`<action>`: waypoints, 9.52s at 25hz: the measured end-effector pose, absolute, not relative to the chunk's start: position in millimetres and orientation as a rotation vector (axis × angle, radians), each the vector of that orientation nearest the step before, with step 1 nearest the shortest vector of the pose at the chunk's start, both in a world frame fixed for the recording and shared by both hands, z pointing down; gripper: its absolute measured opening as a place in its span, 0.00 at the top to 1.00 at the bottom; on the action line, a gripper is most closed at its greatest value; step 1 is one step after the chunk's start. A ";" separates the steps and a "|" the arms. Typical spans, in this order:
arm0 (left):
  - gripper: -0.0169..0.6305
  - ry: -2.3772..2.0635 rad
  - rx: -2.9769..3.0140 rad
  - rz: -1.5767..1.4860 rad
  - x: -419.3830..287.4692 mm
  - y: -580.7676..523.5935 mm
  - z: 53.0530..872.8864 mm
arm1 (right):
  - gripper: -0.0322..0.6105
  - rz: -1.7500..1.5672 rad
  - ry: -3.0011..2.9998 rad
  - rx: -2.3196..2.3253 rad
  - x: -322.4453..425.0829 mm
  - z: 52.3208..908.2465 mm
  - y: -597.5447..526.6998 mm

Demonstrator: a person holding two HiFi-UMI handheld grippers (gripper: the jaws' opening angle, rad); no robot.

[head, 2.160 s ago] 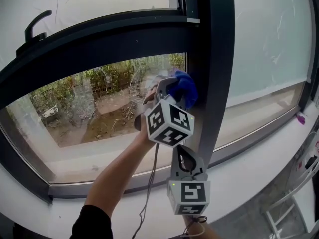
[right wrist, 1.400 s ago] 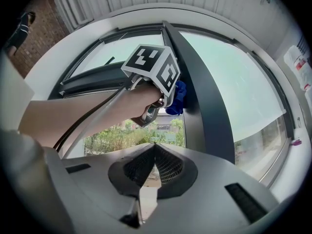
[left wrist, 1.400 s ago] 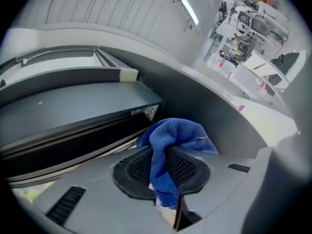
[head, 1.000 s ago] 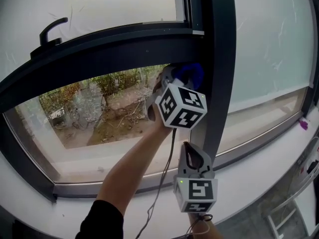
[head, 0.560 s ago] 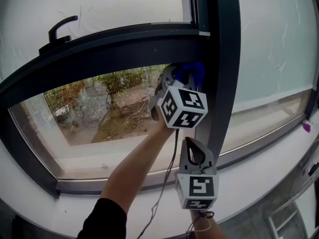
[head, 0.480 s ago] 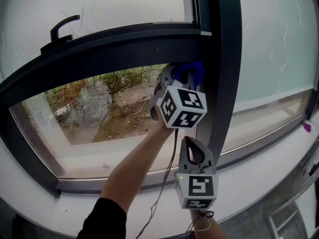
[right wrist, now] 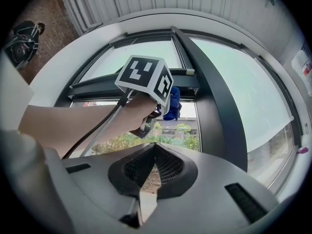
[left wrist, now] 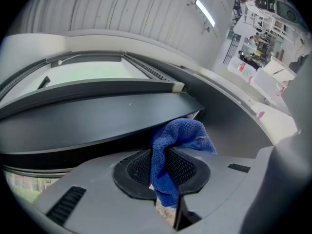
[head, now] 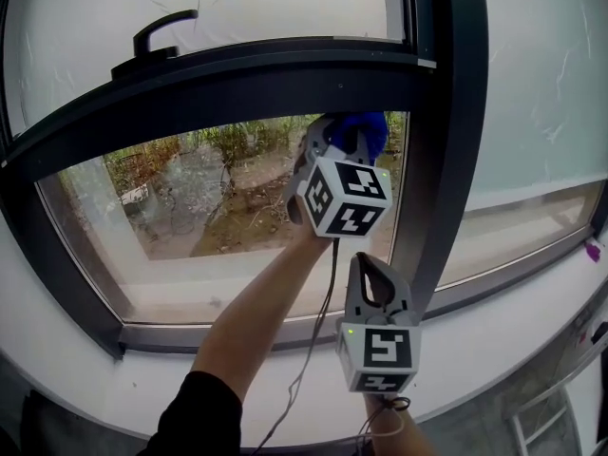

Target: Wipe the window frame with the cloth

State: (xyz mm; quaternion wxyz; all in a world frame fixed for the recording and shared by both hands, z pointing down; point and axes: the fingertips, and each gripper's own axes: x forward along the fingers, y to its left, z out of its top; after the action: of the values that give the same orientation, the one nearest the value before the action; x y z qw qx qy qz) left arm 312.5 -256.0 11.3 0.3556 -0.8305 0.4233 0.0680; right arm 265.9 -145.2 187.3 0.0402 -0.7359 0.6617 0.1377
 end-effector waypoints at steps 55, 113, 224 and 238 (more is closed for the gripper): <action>0.88 1.269 -2.039 0.251 7.9 -315.9 14.8 | 0.94 0.681 2.251 -1.980 67.8 122.8 -238.1; 0.89 2.047 -1.774 0.183 -368.2 -383.9 28.0 | 0.94 0.650 2.649 -1.403 -269.6 125.3 -306.8; 0.88 2.448 -1.157 -0.694 -400.9 -396.2 300.1 | 0.94 0.143 2.929 -1.258 -237.1 396.5 -324.6; 0.88 2.427 -1.244 -0.887 -398.7 -400.0 373.3 | 0.94 0.055 2.948 -1.278 -229.8 435.5 -326.6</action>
State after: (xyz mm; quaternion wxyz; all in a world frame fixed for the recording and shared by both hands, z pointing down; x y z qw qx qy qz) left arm -398.7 -400.0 373.3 0.1362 -0.4297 0.8384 -0.3064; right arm -229.8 -326.6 435.5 -0.0360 -0.3975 0.9167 0.0171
